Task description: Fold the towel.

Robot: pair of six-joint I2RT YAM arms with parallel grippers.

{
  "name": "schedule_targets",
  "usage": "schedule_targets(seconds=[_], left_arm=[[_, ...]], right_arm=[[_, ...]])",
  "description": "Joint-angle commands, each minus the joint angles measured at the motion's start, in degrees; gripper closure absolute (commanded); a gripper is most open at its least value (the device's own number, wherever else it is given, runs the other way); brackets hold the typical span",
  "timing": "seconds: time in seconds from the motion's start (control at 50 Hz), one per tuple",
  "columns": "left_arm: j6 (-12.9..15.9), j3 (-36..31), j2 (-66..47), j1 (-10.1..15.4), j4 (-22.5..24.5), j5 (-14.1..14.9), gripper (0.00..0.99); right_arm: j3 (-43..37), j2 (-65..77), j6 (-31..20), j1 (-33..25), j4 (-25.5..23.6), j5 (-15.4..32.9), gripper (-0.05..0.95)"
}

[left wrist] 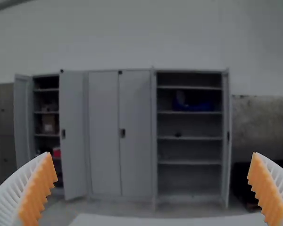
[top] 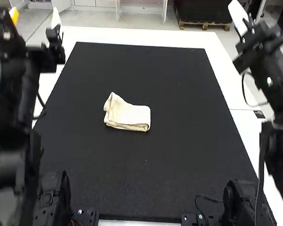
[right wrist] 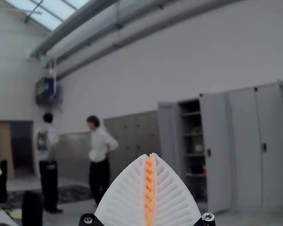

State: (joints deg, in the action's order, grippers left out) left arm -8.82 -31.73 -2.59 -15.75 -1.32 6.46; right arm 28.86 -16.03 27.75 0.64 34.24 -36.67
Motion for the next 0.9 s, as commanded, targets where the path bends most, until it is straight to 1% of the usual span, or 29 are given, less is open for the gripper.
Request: schedule_targets(seconds=[0.0, 0.08, 0.12, 0.16, 0.22, 0.26, 0.28, 0.32, 0.34, 0.38, 0.4, 0.42, 0.44, 0.46, 0.5, 0.54, 0.58, 0.6, 0.64, 0.66, 0.7, 0.72, 0.74, 0.76, 0.78, 0.8, 0.84, 0.88], left_arm=[[2.2, 1.7, 2.7, -2.6, 0.8, 1.8, 0.048], [2.1, 2.3, 2.8, -3.1, 0.2, 2.3, 0.049], [1.4, 2.4, 2.7, -2.5, 0.3, 2.3, 0.049], [-0.3, 2.4, 2.7, -1.5, 0.4, 2.3, 0.049], [-0.8, 2.6, 2.7, -0.2, 0.3, 2.4, 0.052], [-0.9, 3.2, 2.7, 0.3, 0.6, 2.4, 0.066], [-0.8, 3.7, 2.7, 0.5, 1.1, 2.4, 0.072], [-0.6, 4.4, 2.7, 0.9, 2.3, 2.3, 0.074], [-0.3, 4.7, 2.7, 1.2, 3.1, 2.1, 0.074], [1.5, 4.9, 2.7, 1.4, 3.9, 1.9, 0.072], [2.9, 5.1, 2.7, 1.5, 4.2, 1.8, 0.072], [4.2, 5.3, 2.7, 1.6, 4.6, 1.7, 0.07], [5.9, 5.4, 2.7, 1.7, 5.0, 1.6, 0.072], [7.2, 5.5, 2.7, 1.7, 5.0, 1.5, 0.072], [9.7, 6.1, 2.8, 1.8, 4.8, 1.5, 0.072], [12.0, 7.2, 2.7, 1.9, 4.9, 1.3, 0.069], [14.9, 9.0, 2.7, 1.8, 6.1, 1.1, 0.066], [15.9, 9.8, 2.7, 1.8, 7.0, 1.1, 0.066], [16.7, 12.4, 2.7, 1.8, 10.3, 1.1, 0.066], [17.1, 14.0, 2.7, 1.6, 13.5, 1.0, 0.066], [17.4, 17.4, 2.8, 1.5, 21.0, 0.9, 0.067], [17.6, 18.9, 2.8, 1.5, 24.1, 0.9, 0.067], [18.0, 20.7, 2.7, 1.4, 28.1, 0.8, 0.069], [18.6, 22.3, 2.8, 1.4, 32.2, 0.2, 0.069], [19.0, 24.6, 2.8, 1.3, 37.6, -1.8, 0.066], [19.0, 25.9, 2.7, 1.3, 40.7, -2.9, 0.067], [19.2, 28.7, 2.7, 1.3, 45.3, -5.3, 0.069], [20.2, 31.3, 2.7, 1.3, 46.8, -6.6, 0.069]], right_arm=[[-1.3, 7.8, -0.1, 2.2, -1.4, 0.6, 0.88], [-1.7, 12.7, -3.1, 2.0, -4.1, 2.3, 0.87], [-2.0, 14.5, -3.8, 1.8, -4.7, 3.4, 0.87], [-2.0, 16.0, -4.9, 1.6, -5.5, 4.3, 0.86], [-1.4, 15.9, -6.3, 1.3, -7.8, 4.8, 0.84], [-1.4, 15.9, -7.4, 1.2, -8.8, 6.5, 0.81], [-1.3, 15.9, -8.4, 1.1, -9.4, 7.8, 0.79], [-1.2, 15.9, -11.1, 1.1, -10.4, 10.4, 0.69], [-1.1, 15.9, -13.2, 1.1, -11.0, 12.5, 0.57], [-1.4, 15.9, -15.5, 1.1, -11.1, 15.1, 0.39], [-1.5, 15.9, -16.8, 1.1, -11.1, 16.2, 0.29], [-1.9, 15.9, -18.1, 1.1, -11.1, 17.5, 0.17], [-2.6, 15.9, -19.4, 1.1, -10.9, 19.7, 0.03], [-3.3, 15.9, -20.6, 1.2, -10.7, 21.1, -0.03], [-4.8, 15.9, -22.6, 1.2, -9.3, 23.0, -0.02], [-7.0, 15.9, -23.8, 1.1, -6.4, 25.5, -0.02], [-9.2, 15.9, -26.2, 1.1, -3.3, 26.3, -0.02], [-9.9, 15.9, -27.5, 1.1, -2.9, 26.3, -0.02], [-11.5, 15.9, -29.3, 1.1, -2.9, 26.5, -0.02], [-12.5, 15.9, -30.0, 1.1, -2.8, 27.1, -0.02], [-15.1, 15.9, -33.5, 1.1, -1.7, 29.9, -0.02], [-16.0, 15.9, -34.9, 1.1, -0.8, 30.6, -0.02], [-17.2, 15.9, -36.2, 1.1, -0.3, 30.5, -0.02], [-18.1, 15.9, -37.9, 1.1, 0.1, 30.2, -0.02], [-19.5, 15.9, -39.2, 1.1, 0.9, 29.7, -0.02], [-20.2, 15.9, -39.2, 1.1, 1.6, 29.9, -0.02], [-22.3, 15.9, -39.3, 1.0, 2.0, 31.6, -0.02], [-24.6, 15.9, -39.9, 1.1, 1.6, 34.5, -0.02]])
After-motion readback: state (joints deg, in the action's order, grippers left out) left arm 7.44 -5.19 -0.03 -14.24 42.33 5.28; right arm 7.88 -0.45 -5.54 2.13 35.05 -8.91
